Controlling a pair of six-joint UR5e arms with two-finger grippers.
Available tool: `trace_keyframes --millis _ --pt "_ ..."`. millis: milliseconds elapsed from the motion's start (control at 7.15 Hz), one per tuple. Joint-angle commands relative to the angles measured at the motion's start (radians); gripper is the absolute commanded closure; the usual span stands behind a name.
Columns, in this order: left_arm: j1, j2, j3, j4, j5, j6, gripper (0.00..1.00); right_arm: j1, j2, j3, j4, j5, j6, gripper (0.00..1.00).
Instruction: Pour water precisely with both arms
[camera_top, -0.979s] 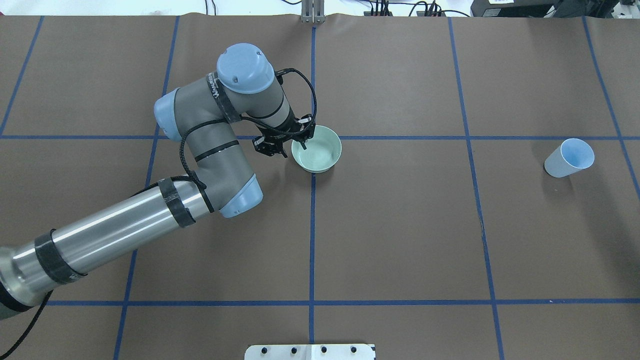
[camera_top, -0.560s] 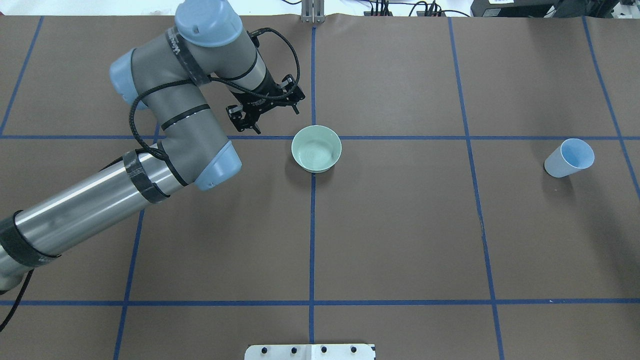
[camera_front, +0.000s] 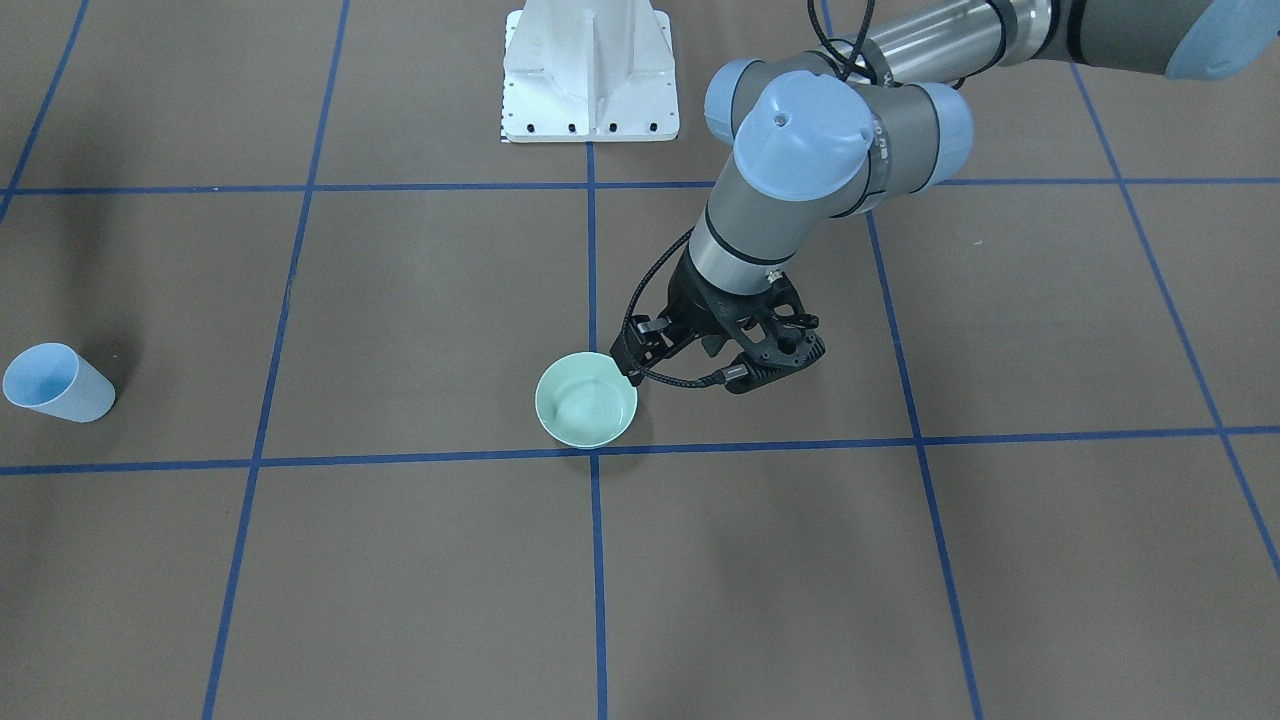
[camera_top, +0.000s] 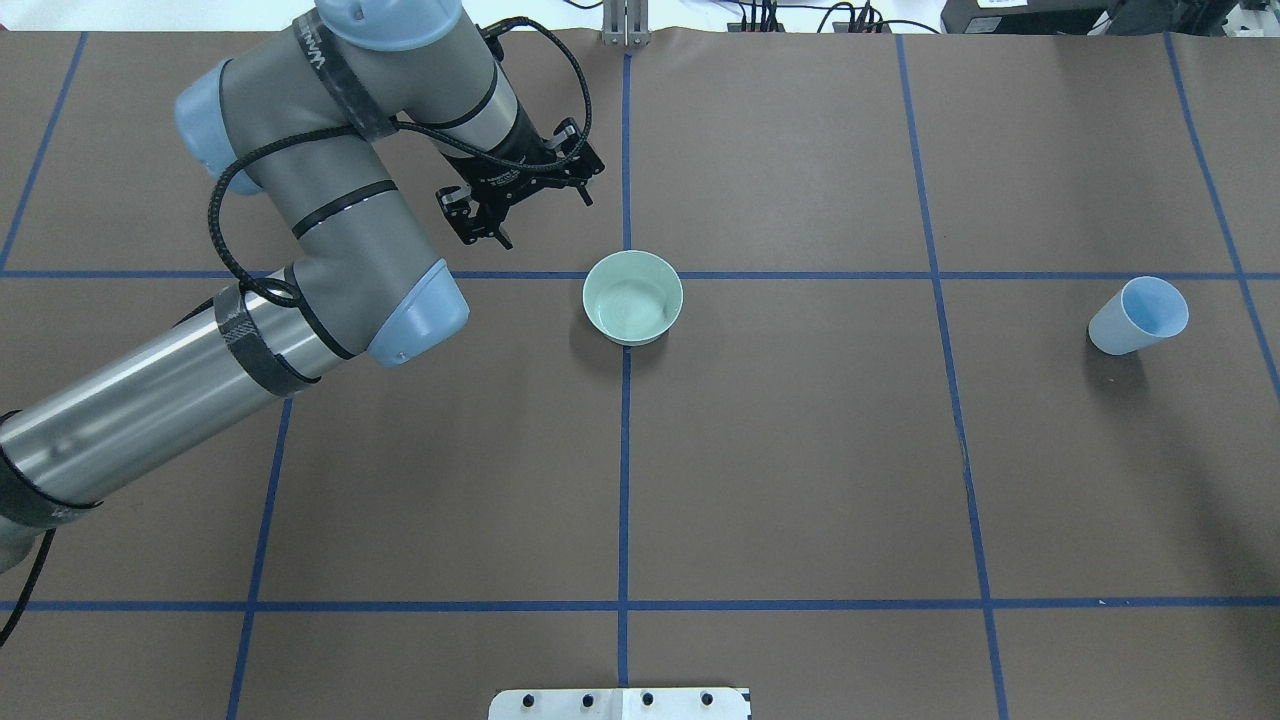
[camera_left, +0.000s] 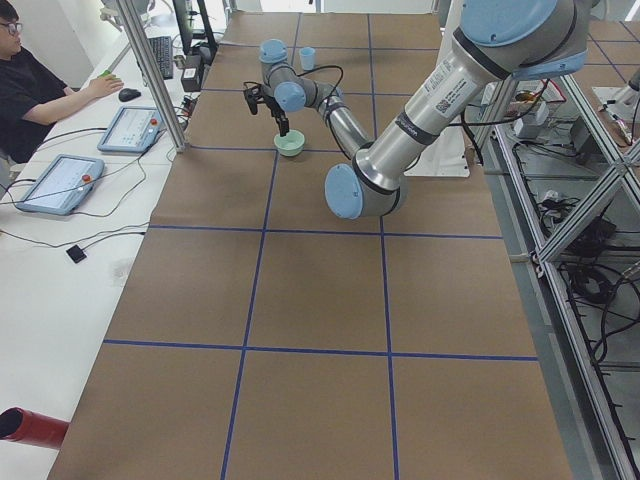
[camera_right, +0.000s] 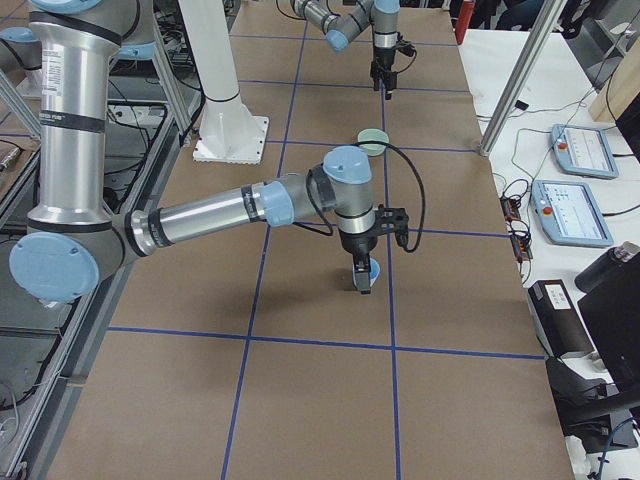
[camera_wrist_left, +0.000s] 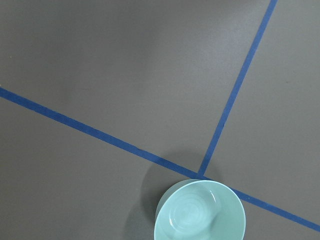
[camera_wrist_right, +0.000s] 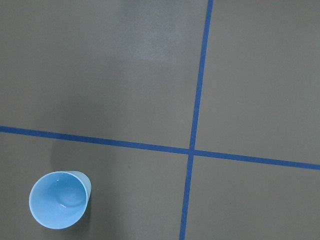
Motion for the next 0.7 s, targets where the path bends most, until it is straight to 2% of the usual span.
trace_keyframes --millis 0,140,280,420,560 --pt "-0.004 0.014 -0.017 0.002 0.002 -0.002 0.0 -0.169 -0.146 0.08 0.267 -0.058 0.405 0.0" --pt "-0.005 0.034 -0.036 0.002 0.002 -0.002 0.0 -0.279 -0.195 0.154 0.273 -0.149 0.506 0.0" --pt "-0.005 0.037 -0.036 0.003 0.003 0.0 0.0 -0.389 -0.229 0.188 0.322 -0.238 0.633 0.0" --pt "-0.005 0.045 -0.037 0.012 0.012 0.009 0.0 -0.521 -0.27 0.187 0.394 -0.39 0.715 0.0" --pt "-0.01 0.05 -0.04 0.028 0.012 0.07 0.0 -0.6 -0.272 0.177 0.394 -0.502 0.748 0.0"
